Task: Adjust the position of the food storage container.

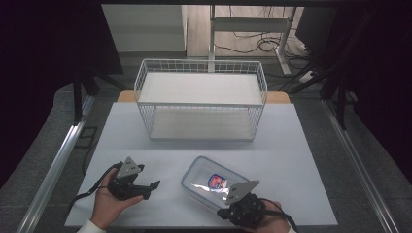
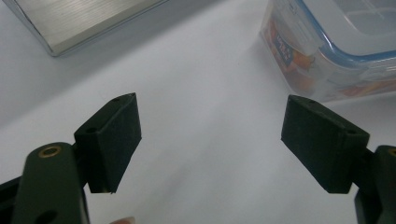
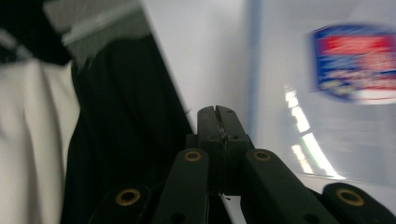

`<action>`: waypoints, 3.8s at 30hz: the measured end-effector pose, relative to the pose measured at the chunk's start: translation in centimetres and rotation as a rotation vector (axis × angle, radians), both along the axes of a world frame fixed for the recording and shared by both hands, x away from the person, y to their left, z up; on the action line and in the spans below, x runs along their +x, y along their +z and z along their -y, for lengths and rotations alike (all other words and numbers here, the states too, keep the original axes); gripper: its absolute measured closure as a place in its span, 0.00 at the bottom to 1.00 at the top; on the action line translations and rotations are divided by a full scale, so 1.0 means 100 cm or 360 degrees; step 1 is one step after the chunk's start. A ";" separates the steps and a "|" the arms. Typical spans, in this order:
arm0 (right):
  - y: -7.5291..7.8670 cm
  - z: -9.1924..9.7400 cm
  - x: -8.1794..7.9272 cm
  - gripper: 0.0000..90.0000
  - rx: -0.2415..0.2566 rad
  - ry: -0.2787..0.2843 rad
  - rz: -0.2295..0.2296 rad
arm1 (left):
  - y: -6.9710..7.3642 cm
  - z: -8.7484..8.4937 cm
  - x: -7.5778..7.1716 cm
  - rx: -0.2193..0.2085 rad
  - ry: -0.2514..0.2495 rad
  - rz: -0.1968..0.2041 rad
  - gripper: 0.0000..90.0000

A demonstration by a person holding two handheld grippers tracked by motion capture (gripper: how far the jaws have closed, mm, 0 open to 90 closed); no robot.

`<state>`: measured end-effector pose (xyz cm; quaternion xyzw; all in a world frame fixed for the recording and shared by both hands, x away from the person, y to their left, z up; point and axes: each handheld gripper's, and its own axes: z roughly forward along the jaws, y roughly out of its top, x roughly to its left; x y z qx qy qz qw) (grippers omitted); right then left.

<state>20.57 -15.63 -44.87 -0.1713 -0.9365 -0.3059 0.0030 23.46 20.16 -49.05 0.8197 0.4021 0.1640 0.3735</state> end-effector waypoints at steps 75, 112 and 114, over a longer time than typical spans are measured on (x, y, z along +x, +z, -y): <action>-0.028 0.035 0.122 0.99 -0.0176 -0.0706 0.0070 | 0.001 0.000 0.001 -0.0062 0.0031 -0.0021 0.21; 0.004 0.096 0.086 0.27 0.0671 -0.0810 0.0078 | 0.013 -0.002 -0.002 -0.0386 0.0036 -0.0102 0.18; 0.004 0.094 0.087 0.25 0.0674 -0.0820 0.0066 | 0.014 -0.002 -0.002 -0.0442 0.0037 -0.0128 0.17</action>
